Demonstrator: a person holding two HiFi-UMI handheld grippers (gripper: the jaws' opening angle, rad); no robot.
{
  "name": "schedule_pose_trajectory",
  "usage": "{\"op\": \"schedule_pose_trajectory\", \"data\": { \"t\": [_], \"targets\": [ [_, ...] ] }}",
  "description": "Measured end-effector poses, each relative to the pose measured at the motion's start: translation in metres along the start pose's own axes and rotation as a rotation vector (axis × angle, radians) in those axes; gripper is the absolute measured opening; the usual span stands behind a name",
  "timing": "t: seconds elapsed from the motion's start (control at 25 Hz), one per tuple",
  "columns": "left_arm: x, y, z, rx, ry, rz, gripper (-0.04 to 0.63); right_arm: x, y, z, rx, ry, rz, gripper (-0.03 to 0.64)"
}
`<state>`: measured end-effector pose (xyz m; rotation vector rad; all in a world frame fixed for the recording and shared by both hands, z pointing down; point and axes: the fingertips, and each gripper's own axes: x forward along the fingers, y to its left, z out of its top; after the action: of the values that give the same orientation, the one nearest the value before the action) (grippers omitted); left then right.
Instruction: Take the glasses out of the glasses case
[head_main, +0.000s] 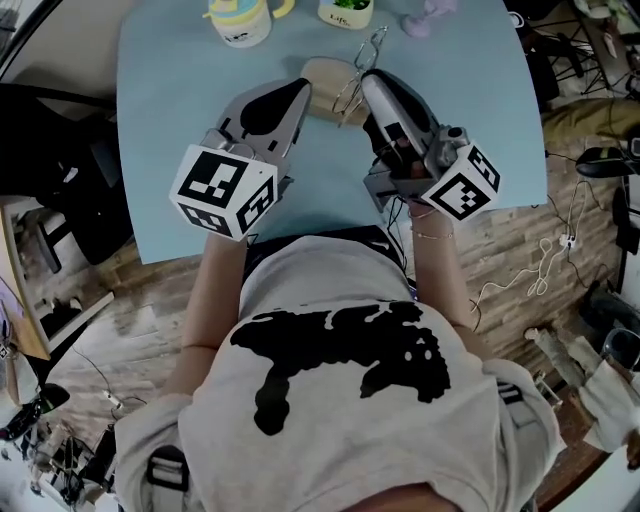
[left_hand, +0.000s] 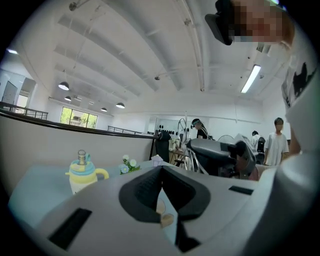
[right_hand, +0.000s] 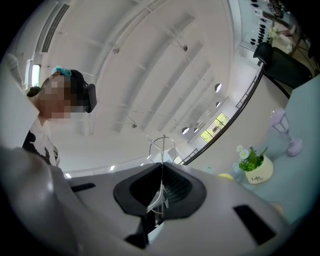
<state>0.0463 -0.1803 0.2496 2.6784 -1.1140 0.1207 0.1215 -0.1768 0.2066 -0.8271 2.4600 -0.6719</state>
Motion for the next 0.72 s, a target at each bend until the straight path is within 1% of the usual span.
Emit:
{"op": "schedule_pose_trajectory", "data": {
  "t": [0.16,0.36,0.56,0.72],
  "targets": [
    [-0.003,0.013,-0.013,-0.003,0.049,0.034,0.012,0.004,-0.001,-0.011,-0.058,0.049,-0.047,0.012],
    [-0.006,0.021,-0.021,-0.014,0.071,0.025,0.012,0.008,0.003,-0.020,-0.118,0.087,-0.073,0.012],
    [-0.007,0.018,-0.024,-0.017,0.086,0.004,0.012,0.006,0.003,-0.020,-0.121,0.083,-0.087,0.012],
    [-0.009,0.019,-0.027,-0.031,0.083,0.003,0.012,0.005,0.000,-0.023,-0.113,0.084,-0.103,0.011]
  ]
}}
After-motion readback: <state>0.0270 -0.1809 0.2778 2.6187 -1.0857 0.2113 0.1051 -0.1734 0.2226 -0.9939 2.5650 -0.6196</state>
